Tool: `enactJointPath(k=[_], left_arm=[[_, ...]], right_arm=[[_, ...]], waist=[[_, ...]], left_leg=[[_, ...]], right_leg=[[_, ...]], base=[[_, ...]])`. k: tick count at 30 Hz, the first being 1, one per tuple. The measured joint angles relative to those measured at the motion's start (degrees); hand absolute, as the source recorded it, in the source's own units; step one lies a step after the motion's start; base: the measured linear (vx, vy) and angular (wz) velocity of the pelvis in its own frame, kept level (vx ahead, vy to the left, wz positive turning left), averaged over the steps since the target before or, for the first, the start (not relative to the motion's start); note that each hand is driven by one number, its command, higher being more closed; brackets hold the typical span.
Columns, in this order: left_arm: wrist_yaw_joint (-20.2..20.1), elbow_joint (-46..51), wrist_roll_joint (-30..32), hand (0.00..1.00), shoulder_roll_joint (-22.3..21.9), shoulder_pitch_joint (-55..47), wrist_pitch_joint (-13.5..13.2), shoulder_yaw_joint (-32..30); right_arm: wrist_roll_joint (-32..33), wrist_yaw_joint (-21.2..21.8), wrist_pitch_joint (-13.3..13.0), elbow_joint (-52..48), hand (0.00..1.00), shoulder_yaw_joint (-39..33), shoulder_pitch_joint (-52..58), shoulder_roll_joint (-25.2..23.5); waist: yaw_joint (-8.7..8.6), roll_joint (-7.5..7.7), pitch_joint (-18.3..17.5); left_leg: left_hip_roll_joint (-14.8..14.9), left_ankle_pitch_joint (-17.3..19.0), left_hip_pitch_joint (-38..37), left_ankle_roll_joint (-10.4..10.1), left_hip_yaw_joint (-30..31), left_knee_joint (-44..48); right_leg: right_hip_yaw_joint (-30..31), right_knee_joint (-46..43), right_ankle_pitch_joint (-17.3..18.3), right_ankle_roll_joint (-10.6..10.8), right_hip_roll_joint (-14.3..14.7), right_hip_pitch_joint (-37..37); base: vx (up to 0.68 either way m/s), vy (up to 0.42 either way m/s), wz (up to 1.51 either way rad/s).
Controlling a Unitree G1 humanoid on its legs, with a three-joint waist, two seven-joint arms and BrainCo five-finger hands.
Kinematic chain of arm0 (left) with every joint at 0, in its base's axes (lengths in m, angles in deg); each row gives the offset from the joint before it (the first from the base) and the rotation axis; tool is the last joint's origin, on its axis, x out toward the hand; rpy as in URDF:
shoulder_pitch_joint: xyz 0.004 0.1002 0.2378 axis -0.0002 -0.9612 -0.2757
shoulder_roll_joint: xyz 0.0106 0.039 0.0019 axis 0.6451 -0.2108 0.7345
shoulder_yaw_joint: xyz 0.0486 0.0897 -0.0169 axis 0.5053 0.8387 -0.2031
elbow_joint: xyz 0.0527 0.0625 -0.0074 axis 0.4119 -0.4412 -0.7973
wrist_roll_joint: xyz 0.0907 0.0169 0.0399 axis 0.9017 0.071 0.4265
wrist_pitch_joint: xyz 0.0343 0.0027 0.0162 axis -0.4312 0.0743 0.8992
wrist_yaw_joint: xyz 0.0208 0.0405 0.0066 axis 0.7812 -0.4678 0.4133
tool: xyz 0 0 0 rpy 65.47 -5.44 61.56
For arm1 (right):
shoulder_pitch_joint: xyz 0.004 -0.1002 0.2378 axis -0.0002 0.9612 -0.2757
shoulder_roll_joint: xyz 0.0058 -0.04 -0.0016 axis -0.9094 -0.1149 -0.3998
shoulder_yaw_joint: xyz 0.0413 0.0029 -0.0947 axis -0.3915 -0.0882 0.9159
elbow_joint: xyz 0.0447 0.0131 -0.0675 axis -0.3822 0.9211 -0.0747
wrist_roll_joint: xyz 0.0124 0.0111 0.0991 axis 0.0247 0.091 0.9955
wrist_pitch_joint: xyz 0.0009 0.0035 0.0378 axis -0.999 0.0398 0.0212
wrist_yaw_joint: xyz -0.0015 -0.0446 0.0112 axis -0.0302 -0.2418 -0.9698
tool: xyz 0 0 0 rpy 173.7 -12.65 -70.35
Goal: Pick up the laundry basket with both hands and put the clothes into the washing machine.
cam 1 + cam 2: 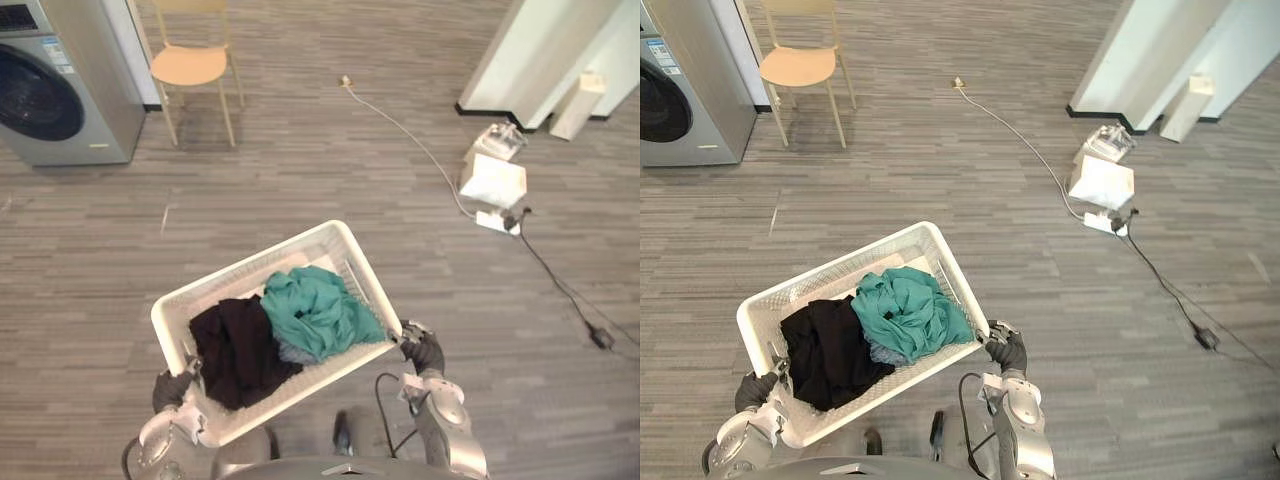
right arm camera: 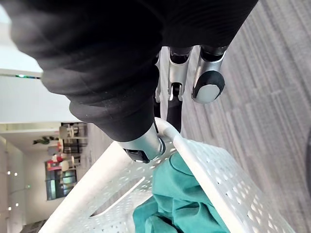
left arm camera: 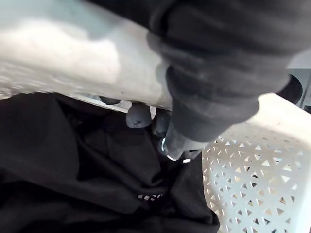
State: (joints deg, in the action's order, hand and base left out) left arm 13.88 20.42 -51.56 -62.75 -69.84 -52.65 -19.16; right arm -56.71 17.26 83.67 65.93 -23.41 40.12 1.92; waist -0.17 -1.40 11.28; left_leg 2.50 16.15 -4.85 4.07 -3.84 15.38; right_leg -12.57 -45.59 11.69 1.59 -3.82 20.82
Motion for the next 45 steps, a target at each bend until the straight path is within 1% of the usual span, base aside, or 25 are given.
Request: enactJointPath(k=[2, 3, 4, 6, 8, 10, 14, 16, 17, 18, 20, 21, 22, 23, 26, 28, 30, 31, 32, 33, 34, 37, 40, 44, 45], left_arm=[[-0.89, -0.11, 1.13, 1.0, 1.1, 2.23, 0.0, 0.27], [-1.07, -0.12, 1.87, 1.0, 1.2, 2.22, 0.0, 0.65], [-1.05, -0.09, 2.4, 1.0, 0.97, 1.52, 0.01, 0.65], [-1.02, -0.07, 3.38, 1.0, -1.08, -1.39, 0.27, -0.13], [-0.93, 0.7, 2.81, 1.0, -4.51, -4.99, 0.38, -0.37], [-1.26, 1.24, 0.96, 1.0, -5.61, -5.46, 0.54, 0.15], [-1.26, 2.16, 0.96, 1.0, -5.17, -2.97, -0.37, -0.52], [-1.21, 2.9, 0.95, 1.0, -5.73, -2.83, -0.36, -0.75], [-1.12, 3.63, 1.02, 1.0, -6.24, -3.36, -0.36, -1.09], [-1.02, 3.69, 1.06, 1.0, -6.66, -3.74, -0.39, -2.04], [-0.8, 2.47, 1.64, 1.0, -5.99, -3.43, -0.37, -3.76], [-0.71, 1.97, 1.75, 1.0, -4.77, -3.4, -0.36, -3.54], [-0.69, 1.83, 1.72, 1.0, -4.19, -3.14, -0.28, -3.11], [-0.59, 1.8, 1.91, 1.0, -2.96, -2.88, 0.15, -2.19], [0.03, 2.13, 3.15, 1.0, -2.38, -3.0, 0.58, -1.32], [0.01, 2.93, 3.83, 1.0, -1.67, -2.04, 0.57, -0.37], [-0.75, 5.1, 3.84, 1.0, -0.82, -1.49, 0.46, 0.69], [-0.95, 5.63, 3.84, 1.0, -0.62, -1.61, 0.46, 0.97], [-1.04, 5.45, 4.44, 1.0, -0.81, -1.52, 0.57, 1.29], [-1.03, 5.2, 5.29, 1.0, -1.97, -1.63, 0.82, 1.68], [-1.09, 5.43, 5.69, 1.0, -3.1, -2.72, 0.98, 2.53], [-1.08, 5.5, 5.33, 1.0, -4.32, -3.4, 1.0, 3.68], [-1.18, 5.57, 5.35, 1.0, -3.95, -2.68, 1.0, 3.84], [-1.1, 5.03, 4.84, 1.0, -3.27, -1.4, 0.99, 3.69], [-1.05, 4.32, 4.67, 1.0, -2.71, -1.33, 0.89, 3.59]], right_arm=[[0.01, -0.01, 0.06, -0.05, 1.0, -1.33, 1.02, -0.11], [-0.05, -0.16, 0.16, -0.1, 1.0, -1.35, 1.68, -0.08], [-0.05, -0.2, 0.31, -0.11, 1.0, -1.19, 2.24, -0.05], [0.05, -0.36, 0.93, -0.11, 1.0, -0.3, 3.19, 0.07], [0.4, -0.28, 1.03, -3.15, 1.0, 0.25, 3.38, 1.9], [1.0, -0.65, 1.01, -5.63, 1.0, 0.32, 2.16, 1.68], [1.34, -1.36, 0.47, -6.12, 1.0, 0.54, 0.62, 2.05], [1.7, -1.44, 0.17, -5.49, 1.0, 0.44, -2.0, 3.1], [1.6, -1.4, 0.1, -5.11, 1.0, 0.7, -2.86, 3.26], [1.08, -1.39, 0.12, -3.39, 1.0, 1.16, -3.94, 2.95], [0.23, -1.38, 0.27, -0.49, 1.0, 1.86, -4.28, 1.52], [-0.01, -1.28, 0.29, 1.07, 1.0, 1.63, -3.99, 0.64], [-0.01, -1.17, 0.35, 1.54, 1.0, 1.41, -3.7, 0.28], [-0.02, -0.5, 0.51, 1.72, 1.0, 1.26, -2.63, -0.03], [-0.05, -0.12, 0.62, 0.73, 1.0, 0.73, 0.27, -0.17], [0.0, -0.15, 0.63, -2.17, 1.0, 0.24, 2.56, -0.75], [0.04, -0.2, 0.45, -6.4, 1.0, -0.06, 4.96, -1.04], [0.04, -0.24, 0.18, -6.86, 1.0, 0.12, 5.53, -1.14], [0.04, -0.54, 0.24, -6.7, 1.0, 0.18, 6.87, -0.98], [0.14, -0.73, 0.48, -6.08, 1.0, -0.39, 6.85, -0.34], [0.78, -0.82, 0.46, -7.07, 1.0, -0.85, 7.29, 0.97], [1.17, -1.67, 0.44, -8.81, 1.0, -0.75, 7.64, 1.72], [1.47, -2.98, 0.43, -9.13, 1.0, -1.04, 7.94, 0.47], [2.19, -2.96, 0.11, -7.32, 1.0, -1.47, 4.3, 0.37], [2.12, -2.84, 0.04, -5.4, 1.0, -1.5, 3.13, 0.2]], waist=[[-1.23, 1.16, -0.3], [-1.35, 1.18, -0.42], [-1.42, 0.86, -0.78], [-2.18, 0.8, -2.55], [1.05, -4.69, -3.22], [1.85, -4.89, -1.79], [3.5, -2.59, -0.8], [4.28, -2.01, -1.15], [4.88, -2.07, -1.16], [5.87, -1.85, -1.24], [5.3, 0.34, -1.71], [3.89, 1.65, -1.72], [3.19, 2.28, -1.59], [2.32, 2.67, -1.54], [1.37, 1.22, -0.65], [0.25, 0.08, -0.12], [-0.96, 1.08, -1.14], [-0.67, 1.85, -1.56], [-0.79, 3.2, -2.2], [-0.99, 1.26, -2.31], [-0.91, -2.4, -2.81], [0.34, -4.41, -3.29], [0.5, -2.73, -3.25], [1.64, -1.11, -3.22], [2.0, -0.18, -3.48]], left_leg=[[-0.12, 2.46, -4.72, -1.69, 2.26, -2.75], [0.48, 5.23, -8.93, -2.87, 2.99, -3.96], [1.1, 6.64, -11.14, -3.24, 3.69, -4.0], [4.26, 8.28, -7.54, -2.26, 3.48, 17.45], [14.98, -9.86, 5.76, -0.68, -0.34, 46.34], [16.87, -6.43, 18.68, -1.0, -2.39, 57.52], [12.8, -0.37, 27.05, -3.04, -9.06, 40.29], [7.5, -6.11, 27.37, -7.91, -10.39, 11.32], [6.89, -9.04, 27.47, -6.37, -10.16, 7.98], [6.29, -12.27, 26.95, -1.85, -9.53, 11.25], [5.69, -8.65, 24.35, -0.24, -10.87, 15.12], [4.48, -5.58, 22.09, -0.5, -10.8, 15.4], [3.87, -4.29, 20.79, -0.45, -10.51, 15.31], [3.32, -2.01, 17.97, -0.38, -10.0, 15.17], [3.53, 0.58, 7.24, -1.68, -7.67, 9.17], [4.21, 0.9, 1.87, -2.19, -5.58, 5.11], [4.61, 4.43, -1.53, -5.24, -4.81, 3.73], [4.47, 6.17, -3.03, -6.06, -4.61, 4.03], [4.54, 9.1, -5.22, -6.49, -3.16, 8.75], [7.21, 9.63, -4.03, -6.3, -2.32, 17.75], [12.18, 2.68, 4.23, -4.96, -1.56, 38.06], [18.51, -1.59, 15.29, -6.35, -4.41, 55.86], [23.51, 0.41, 21.65, -3.84, -13.2, 46.94], [16.51, -3.13, 22.95, -7.6, -2.85, 14.12], [13.18, -8.91, 21.95, -10.1, 1.89, 9.27]], right_leg=[[0.11, 27.5, -6.5, 1.79, -1.24, 0.31], [1.22, 30.69, -8.04, 1.83, -1.84, 0.56], [2.06, 28.36, -7.46, 1.36, -1.76, 0.59], [3.14, 18.19, -9.51, -1.17, 0.43, -0.34], [2.66, 20.24, -5.11, -3.96, 8.12, -5.83], [2.62, 24.95, -2.34, -6.43, 9.84, -13.91], [3.79, 34.04, -1.24, -6.35, 9.53, -25.48], [5.68, 39.21, -0.26, -4.98, 9.33, -30.83], [6.68, 39.13, 1.08, -3.7, 9.23, -31.92], [9.45, 34.57, 5.0, -2.34, 8.73, -32.9], [9.97, 15.47, 7.0, 0.97, 6.02, -26.79], [8.52, 0.6, 1.44, 6.43, 3.83, -20.54], [8.3, -5.47, -3.76, 8.58, 2.91, -17.99], [8.72, -15.06, -6.64, 8.51, 1.55, -13.35], [5.61, -16.99, -1.72, 2.08, 0.9, -6.32], [3.45, -5.55, 0.42, -0.29, 1.21, -3.2], [2.41, 20.07, -4.2, 0.73, 1.97, -3.09], [2.51, 22.73, -5.98, 0.5, 1.86, -3.28], [3.29, 18.95, -7.51, -1.36, 1.39, -4.4], [1.63, 16.26, -3.38, -1.58, 2.35, -6.33], [-0.13, 15.37, 0.24, -2.54, 4.73, -9.63], [-0.99, 16.54, 3.12, -3.34, 5.65, -13.99], [-2.29, 24.74, 2.96, -2.99, 4.88, -22.01], [0.13, 25.76, 3.42, -1.29, 3.06, -24.68], [1.73, 24.21, 4.79, 1.04, 1.35, -24.88]], base=[[0.69, -0.227, 1.01], [0.65, -0.27, 0.84], [0.86, -0.387, 0.82], [0.76, -0.351, 0.54], [0.72, -0.299, -0.5], [0.73, -0.18, -0.19], [0.7, -0.161, 0.03], [0.69, -0.032, -0.5], [0.86, 0.082, -1.0], [0.89, 0.135, -1.01], [0.81, 0.136, -0.48], [0.55, 0.089, 0.15], [0.7, 0.086, 0.27], [0.57, 0.047, 0.2], [0.69, 0.007, 0.26], [0.59, -0.09, 0.7], [0.58, -0.169, 0.77], [0.64, -0.249, 0.67], [0.67, -0.254, 0.59], [0.75, -0.269, 0.61], [0.58, -0.162, 0.25], [0.52, -0.063, 0.05], [0.58, -0.046, 0.34], [0.46, 0.137, -0.16], [0.38, 0.277, -0.44]])
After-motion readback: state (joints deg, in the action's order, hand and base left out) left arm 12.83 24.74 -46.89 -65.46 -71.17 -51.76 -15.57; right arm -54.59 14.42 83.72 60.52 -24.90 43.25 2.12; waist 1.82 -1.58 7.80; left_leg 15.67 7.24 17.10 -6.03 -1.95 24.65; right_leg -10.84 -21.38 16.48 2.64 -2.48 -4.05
